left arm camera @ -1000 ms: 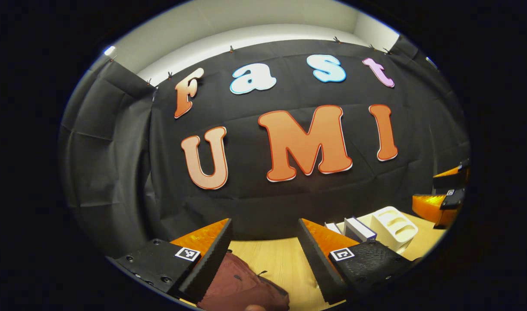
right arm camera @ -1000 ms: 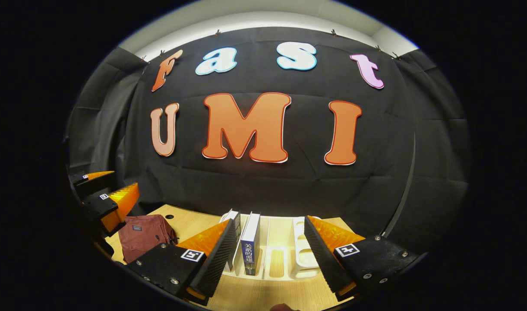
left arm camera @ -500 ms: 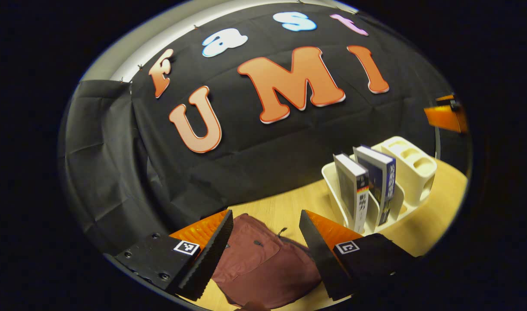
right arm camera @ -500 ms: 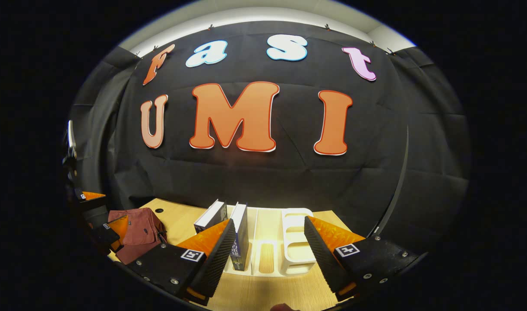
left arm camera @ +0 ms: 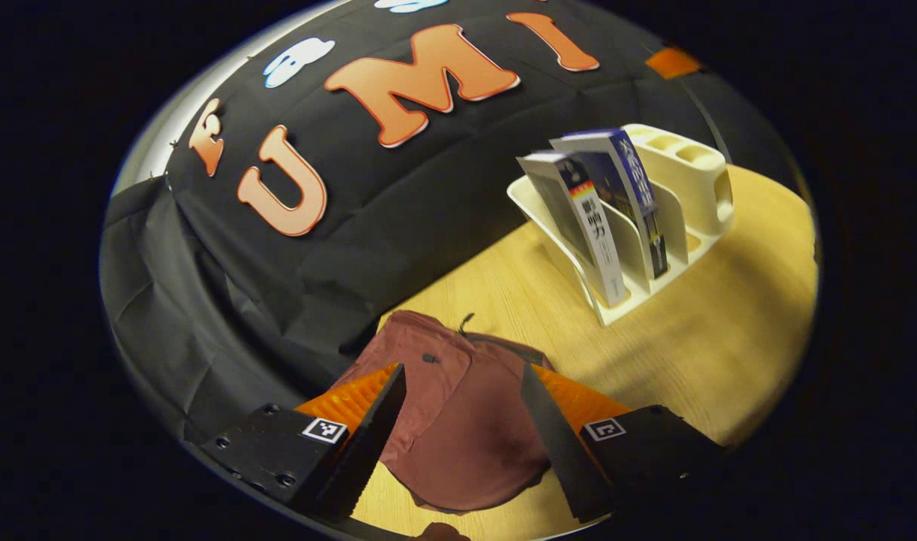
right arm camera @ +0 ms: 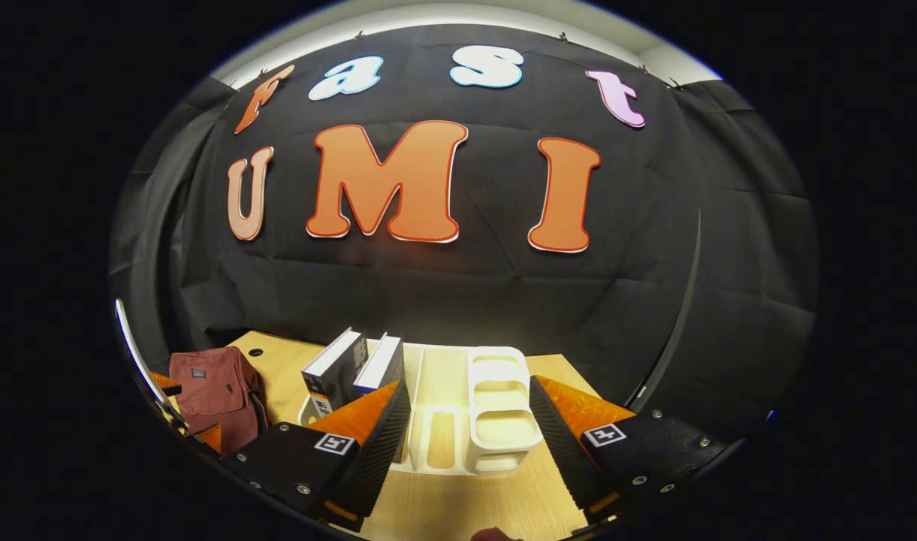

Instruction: Open the schoolbag, grab two books from the bookshelf and put them into the schoolbag.

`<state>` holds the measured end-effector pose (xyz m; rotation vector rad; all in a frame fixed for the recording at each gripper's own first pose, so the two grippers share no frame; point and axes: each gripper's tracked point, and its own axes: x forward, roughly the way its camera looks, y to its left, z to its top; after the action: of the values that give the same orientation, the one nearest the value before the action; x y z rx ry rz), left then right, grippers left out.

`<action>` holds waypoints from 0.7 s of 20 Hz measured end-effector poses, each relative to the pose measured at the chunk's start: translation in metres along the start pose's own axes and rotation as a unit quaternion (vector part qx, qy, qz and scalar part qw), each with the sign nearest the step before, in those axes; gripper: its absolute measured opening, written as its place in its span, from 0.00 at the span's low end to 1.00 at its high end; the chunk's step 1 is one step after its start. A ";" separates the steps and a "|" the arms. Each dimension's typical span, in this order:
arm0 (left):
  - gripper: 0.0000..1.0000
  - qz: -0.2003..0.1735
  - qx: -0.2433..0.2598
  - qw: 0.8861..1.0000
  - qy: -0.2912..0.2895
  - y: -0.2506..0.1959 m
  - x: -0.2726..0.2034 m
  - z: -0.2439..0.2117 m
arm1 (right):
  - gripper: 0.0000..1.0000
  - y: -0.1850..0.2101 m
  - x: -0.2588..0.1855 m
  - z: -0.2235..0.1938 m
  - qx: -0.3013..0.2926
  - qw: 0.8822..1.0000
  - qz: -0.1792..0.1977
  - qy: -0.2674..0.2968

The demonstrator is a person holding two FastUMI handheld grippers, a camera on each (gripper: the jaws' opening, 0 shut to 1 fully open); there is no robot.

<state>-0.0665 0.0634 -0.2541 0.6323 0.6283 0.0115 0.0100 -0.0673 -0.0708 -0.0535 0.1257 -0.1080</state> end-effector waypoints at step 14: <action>0.99 -0.040 0.100 0.982 0.157 -0.051 0.009 -0.130 | 0.94 -0.023 0.007 -0.022 -0.011 1.000 -0.015 0.022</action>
<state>-0.1401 0.0945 -0.3690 0.8068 0.9683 -0.0279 0.0117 -0.0923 -0.0924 -0.0748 0.1708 -0.1371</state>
